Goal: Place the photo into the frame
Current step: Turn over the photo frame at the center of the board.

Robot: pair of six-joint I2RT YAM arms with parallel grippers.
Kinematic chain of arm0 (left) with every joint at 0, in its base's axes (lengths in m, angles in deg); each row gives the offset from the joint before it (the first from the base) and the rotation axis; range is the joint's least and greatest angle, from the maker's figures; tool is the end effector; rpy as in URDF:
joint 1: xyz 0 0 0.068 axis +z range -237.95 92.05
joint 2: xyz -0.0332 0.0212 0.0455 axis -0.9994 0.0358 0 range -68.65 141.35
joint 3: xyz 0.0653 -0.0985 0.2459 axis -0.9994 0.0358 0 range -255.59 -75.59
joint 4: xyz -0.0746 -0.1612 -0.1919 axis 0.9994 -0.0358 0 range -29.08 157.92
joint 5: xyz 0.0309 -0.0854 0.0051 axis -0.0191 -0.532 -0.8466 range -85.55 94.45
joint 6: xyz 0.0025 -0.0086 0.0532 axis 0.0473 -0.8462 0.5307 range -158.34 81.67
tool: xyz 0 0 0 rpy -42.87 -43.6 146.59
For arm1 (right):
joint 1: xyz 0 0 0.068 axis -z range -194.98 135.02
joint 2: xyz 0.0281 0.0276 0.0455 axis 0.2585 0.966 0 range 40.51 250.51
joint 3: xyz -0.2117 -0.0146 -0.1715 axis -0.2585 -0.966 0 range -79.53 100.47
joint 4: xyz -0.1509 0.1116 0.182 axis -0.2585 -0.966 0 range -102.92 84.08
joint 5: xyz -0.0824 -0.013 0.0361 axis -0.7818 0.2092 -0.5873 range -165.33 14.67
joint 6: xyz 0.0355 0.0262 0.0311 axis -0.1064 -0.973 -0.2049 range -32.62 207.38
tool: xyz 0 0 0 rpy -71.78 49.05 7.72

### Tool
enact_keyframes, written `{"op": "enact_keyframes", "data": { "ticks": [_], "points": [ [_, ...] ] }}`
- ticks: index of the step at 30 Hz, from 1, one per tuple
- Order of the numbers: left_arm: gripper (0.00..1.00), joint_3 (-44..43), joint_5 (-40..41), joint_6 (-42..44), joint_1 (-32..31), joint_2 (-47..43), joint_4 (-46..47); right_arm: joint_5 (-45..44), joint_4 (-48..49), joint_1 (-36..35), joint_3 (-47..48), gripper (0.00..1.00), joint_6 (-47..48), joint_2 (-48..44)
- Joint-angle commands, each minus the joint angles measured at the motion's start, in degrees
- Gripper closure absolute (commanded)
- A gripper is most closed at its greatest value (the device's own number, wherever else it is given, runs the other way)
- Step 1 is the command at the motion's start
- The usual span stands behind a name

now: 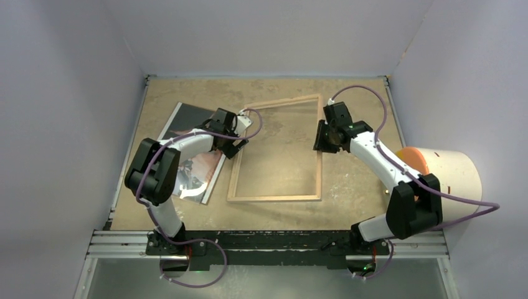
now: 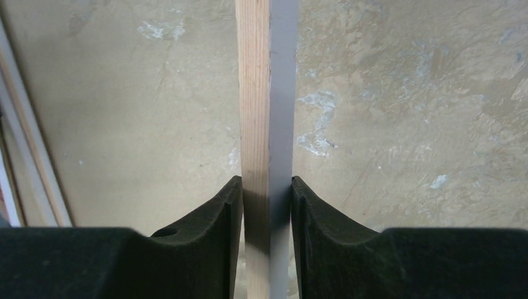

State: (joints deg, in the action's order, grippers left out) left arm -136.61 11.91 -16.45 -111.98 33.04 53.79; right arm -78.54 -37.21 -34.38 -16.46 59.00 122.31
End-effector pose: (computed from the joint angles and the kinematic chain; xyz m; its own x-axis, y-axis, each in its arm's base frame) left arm 0.3321 -0.1430 0.1685 -0.5675 0.6577 -0.4953 0.5895 0.7446 0.3133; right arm 0.2874 0.0992 0.2690 -0.7773 0.2294 -0.5858 0.0816 0.9600 0.2677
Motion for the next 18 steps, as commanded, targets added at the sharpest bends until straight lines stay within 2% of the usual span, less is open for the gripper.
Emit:
{"op": "enact_keyframes", "data": {
  "ticks": [1, 8, 18],
  "points": [
    [0.00, 1.3, 0.0, 0.4, -1.1, 0.8, 0.0, -4.6, 3.7, -0.1, -1.2, 0.64, 0.1, 2.7],
    [0.00, 1.8, 0.2, 1.6, -1.6, 0.6, -0.4, -6.2, 7.8, 0.0, -2.0, 0.62, -0.8, 9.3],
    [0.00, 2.2, -1.2, 1.0, -1.7, -0.6, -1.3, -9.1, 8.6, 2.6, -2.1, 0.58, -2.3, 12.7]
  ]
}}
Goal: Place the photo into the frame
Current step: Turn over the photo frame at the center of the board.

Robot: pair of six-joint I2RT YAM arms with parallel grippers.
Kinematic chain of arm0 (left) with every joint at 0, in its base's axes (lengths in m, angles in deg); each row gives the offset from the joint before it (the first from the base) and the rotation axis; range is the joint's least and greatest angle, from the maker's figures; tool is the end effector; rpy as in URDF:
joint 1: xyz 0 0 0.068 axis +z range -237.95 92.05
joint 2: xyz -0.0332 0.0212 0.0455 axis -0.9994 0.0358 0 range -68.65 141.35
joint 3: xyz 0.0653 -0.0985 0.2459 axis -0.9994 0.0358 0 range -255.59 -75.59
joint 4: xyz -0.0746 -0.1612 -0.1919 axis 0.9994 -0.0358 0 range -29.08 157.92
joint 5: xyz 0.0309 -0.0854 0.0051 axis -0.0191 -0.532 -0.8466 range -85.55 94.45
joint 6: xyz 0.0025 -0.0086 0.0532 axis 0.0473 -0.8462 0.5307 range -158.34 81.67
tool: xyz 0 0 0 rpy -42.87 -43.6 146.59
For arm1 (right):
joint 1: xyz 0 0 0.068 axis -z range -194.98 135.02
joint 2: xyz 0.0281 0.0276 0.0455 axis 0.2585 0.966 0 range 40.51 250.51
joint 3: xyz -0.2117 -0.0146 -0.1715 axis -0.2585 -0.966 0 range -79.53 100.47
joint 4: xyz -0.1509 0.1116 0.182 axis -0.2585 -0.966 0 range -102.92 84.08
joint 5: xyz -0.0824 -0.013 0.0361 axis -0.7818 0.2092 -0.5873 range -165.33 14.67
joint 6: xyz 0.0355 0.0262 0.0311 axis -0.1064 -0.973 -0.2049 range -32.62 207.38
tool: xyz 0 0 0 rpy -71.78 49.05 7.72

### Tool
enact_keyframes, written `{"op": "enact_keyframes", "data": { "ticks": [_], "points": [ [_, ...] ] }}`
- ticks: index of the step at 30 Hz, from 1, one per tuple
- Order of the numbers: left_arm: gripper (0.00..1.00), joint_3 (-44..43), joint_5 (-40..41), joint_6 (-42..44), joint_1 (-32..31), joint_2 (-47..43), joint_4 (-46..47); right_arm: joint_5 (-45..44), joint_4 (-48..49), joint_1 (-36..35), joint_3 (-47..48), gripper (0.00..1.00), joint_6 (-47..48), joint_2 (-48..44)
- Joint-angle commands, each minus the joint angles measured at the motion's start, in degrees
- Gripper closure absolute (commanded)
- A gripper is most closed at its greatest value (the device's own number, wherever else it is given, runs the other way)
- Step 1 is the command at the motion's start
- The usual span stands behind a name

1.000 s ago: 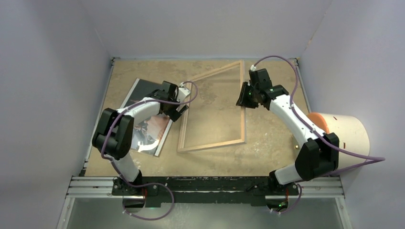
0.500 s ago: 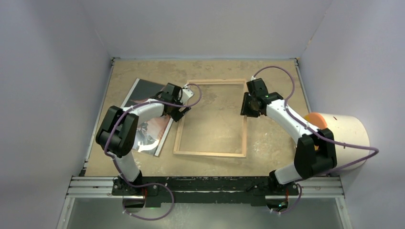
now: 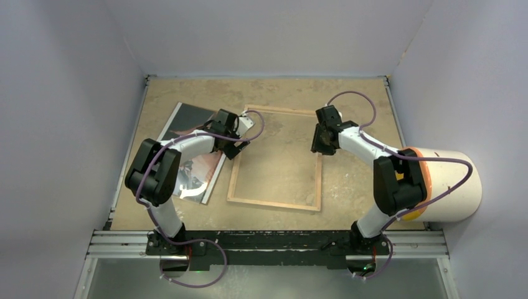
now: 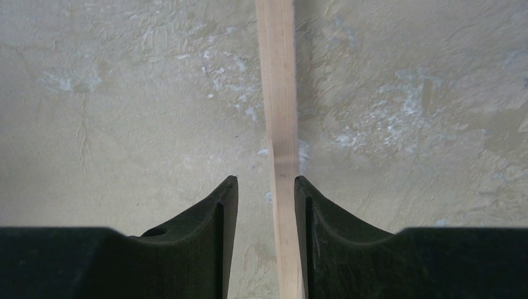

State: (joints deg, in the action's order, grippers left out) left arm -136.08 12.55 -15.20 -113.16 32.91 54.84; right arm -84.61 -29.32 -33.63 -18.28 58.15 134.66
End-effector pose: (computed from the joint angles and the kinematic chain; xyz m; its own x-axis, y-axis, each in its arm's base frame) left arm 0.3288 -0.1493 0.1678 -0.5381 0.6832 -0.4936 0.6073 0.7204 0.3351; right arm 0.3220 0.1027 0.2033 -0.8005 0.2384 -0.5498 0.1834 0.9709 0.1539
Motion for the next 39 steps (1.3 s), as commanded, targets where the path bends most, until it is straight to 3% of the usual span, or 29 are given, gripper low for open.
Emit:
{"op": "enact_keyframes", "data": {
  "ticks": [1, 10, 19, 21, 24, 26, 31, 34, 39],
  "points": [
    [0.00, 1.8, -2.3, -0.5, -0.7, -0.8, -2.6, -2.8, 0.9, 2.3, -0.4, 0.59, -1.5, 0.9],
    [0.00, 3.9, -5.3, -1.8, -3.4, -4.6, -4.0, 0.8, 4.1, 6.3, 0.1, 0.59, -1.7, 7.5],
    [0.00, -0.6, -6.3, -2.8, -6.7, -2.0, -5.1, -4.9, 0.0, 8.0, 4.4, 0.61, -3.2, 7.3],
    [0.00, -2.6, -6.3, -3.0, -6.7, -1.2, -5.8, -6.3, -0.8, 8.0, 4.7, 0.56, -3.8, 6.4],
    [0.00, -5.1, -5.4, -1.9, -6.5, -0.8, -7.5, -9.8, -0.3, 8.0, 4.9, 0.33, -4.6, 3.4],
    [0.00, -6.5, -5.4, -1.2, -5.9, -1.5, -9.1, -10.0, 0.6, 7.7, 5.7, 0.28, -3.9, 1.1],
    [0.00, -13.6, -11.6, -0.8, 1.2, -3.9, -16.5, -7.4, 1.5, 2.8, 10.4, 0.22, -5.4, -1.7],
    [0.00, -18.9, -15.2, 0.3, 9.0, -4.1, -20.7, -7.7, 2.3, -6.2, 14.7, 0.23, -7.2, -0.5],
    [0.00, -23.4, -14.1, 3.2, 21.3, -3.2, -22.9, -5.1, 3.5, -19.6, 25.4, 0.23, -10.4, 8.4]
  ]
}}
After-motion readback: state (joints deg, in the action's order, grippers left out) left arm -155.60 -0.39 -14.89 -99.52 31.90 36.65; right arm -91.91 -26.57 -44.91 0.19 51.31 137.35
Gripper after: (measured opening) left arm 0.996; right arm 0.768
